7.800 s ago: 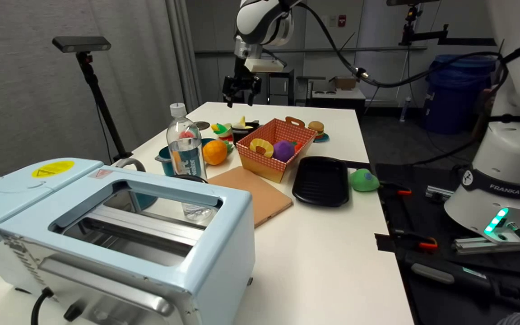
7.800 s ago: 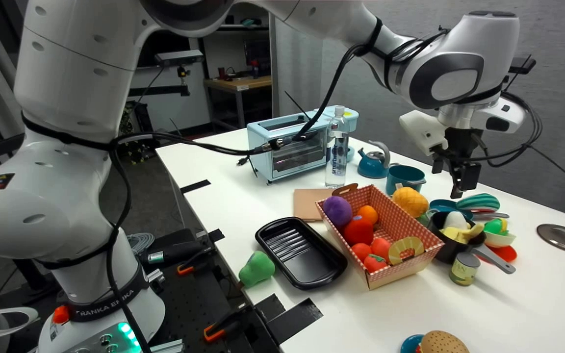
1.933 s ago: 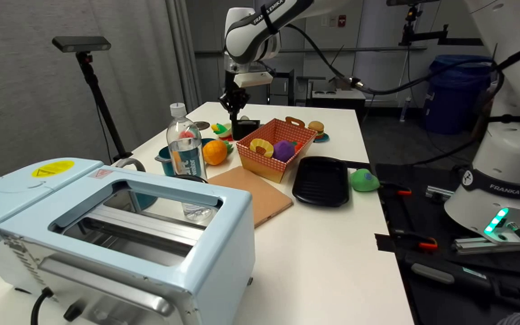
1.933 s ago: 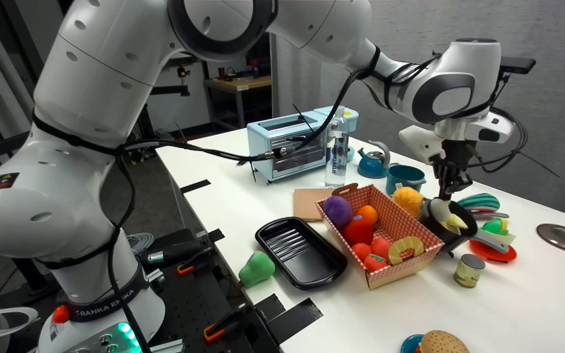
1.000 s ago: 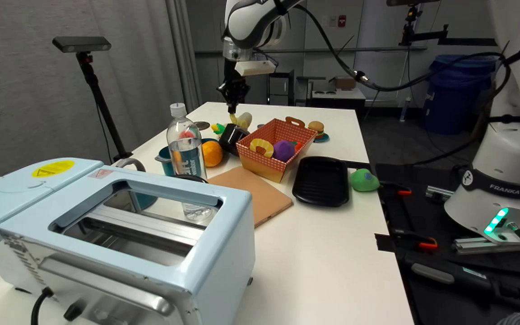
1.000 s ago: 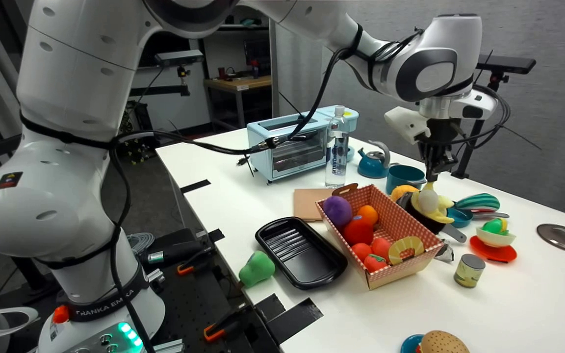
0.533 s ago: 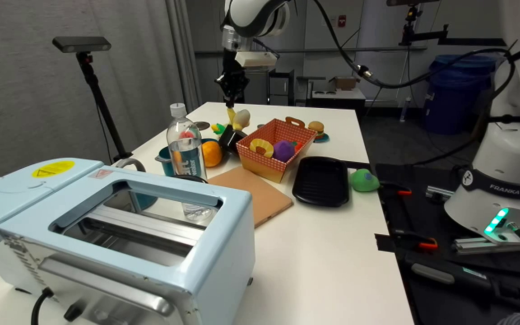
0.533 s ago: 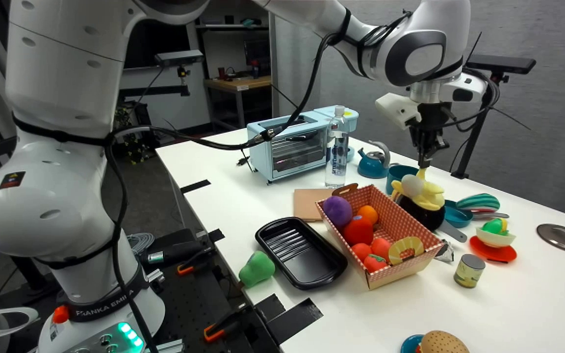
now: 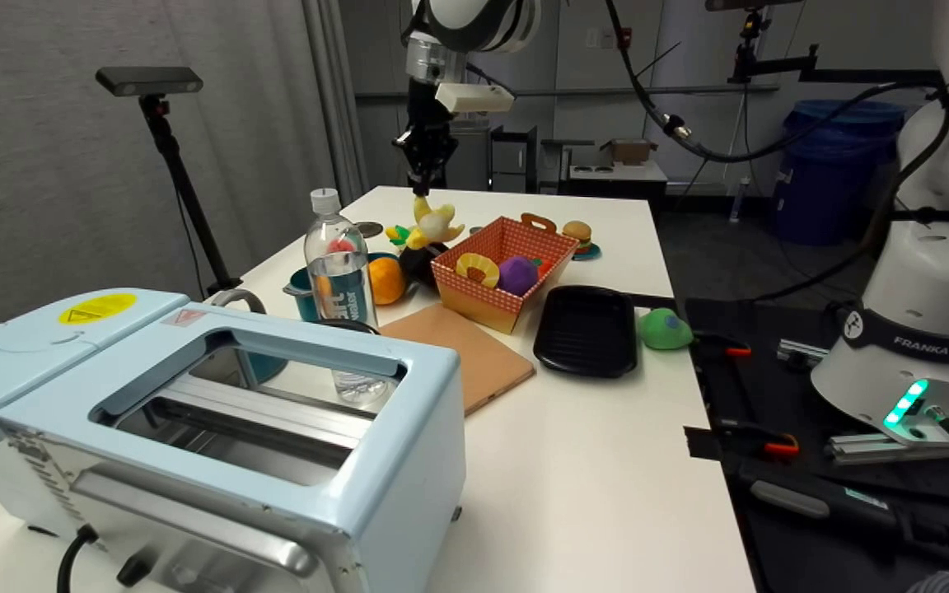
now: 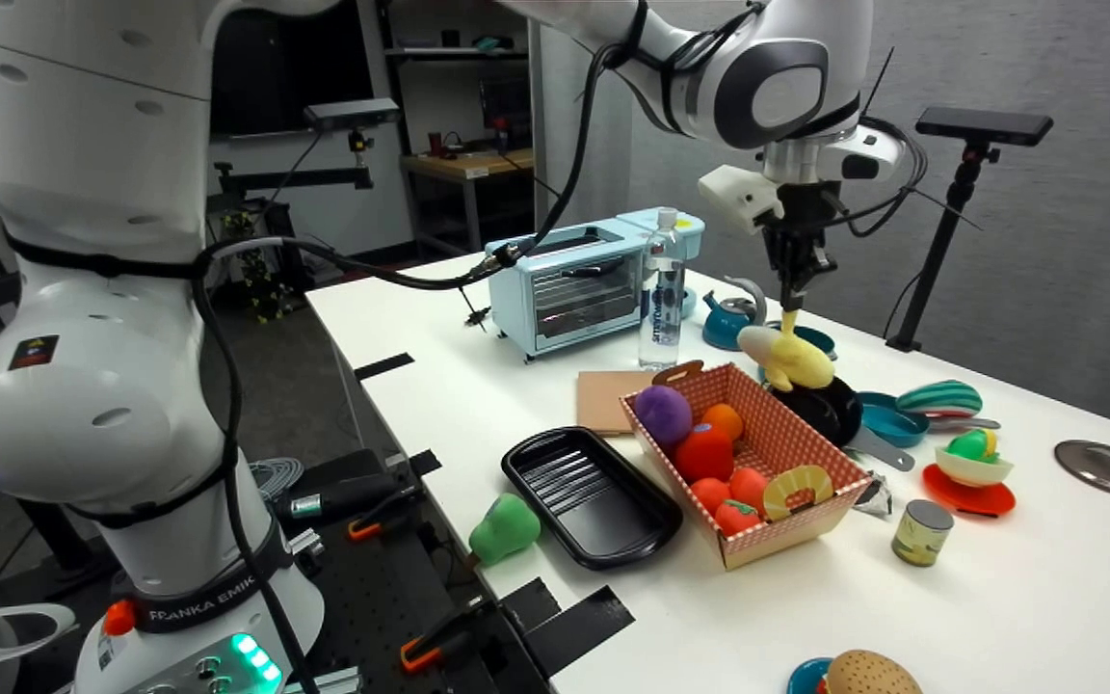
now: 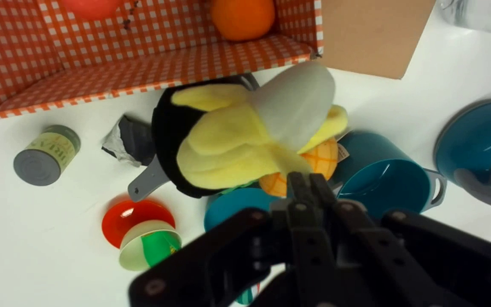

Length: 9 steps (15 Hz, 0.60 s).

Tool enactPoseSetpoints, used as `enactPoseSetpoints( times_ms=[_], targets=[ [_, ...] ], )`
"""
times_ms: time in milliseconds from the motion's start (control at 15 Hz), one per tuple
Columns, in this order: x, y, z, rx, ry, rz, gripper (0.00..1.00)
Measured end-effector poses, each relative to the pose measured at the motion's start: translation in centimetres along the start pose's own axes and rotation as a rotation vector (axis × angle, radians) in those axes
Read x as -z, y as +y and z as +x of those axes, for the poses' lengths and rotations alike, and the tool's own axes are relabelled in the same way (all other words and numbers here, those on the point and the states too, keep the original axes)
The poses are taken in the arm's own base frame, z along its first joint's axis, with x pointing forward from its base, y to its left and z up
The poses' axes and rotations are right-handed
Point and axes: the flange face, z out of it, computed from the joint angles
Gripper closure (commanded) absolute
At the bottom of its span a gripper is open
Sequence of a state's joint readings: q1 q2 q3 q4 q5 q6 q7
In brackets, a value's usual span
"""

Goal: Put the pineapple plush toy on the counter then put the banana plush toy in the box

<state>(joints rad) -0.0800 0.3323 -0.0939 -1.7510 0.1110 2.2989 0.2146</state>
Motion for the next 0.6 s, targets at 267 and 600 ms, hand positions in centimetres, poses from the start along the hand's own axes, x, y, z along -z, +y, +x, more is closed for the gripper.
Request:
enactPoseSetpoints(
  times_ms=[267,600],
  targets=[
    [2.5,-1.4,-2.8,0.029,-0.003,0.023,0.98],
    [8.1,-2.9,-7.4,0.084,0.023,0.06,0.98]
  ],
)
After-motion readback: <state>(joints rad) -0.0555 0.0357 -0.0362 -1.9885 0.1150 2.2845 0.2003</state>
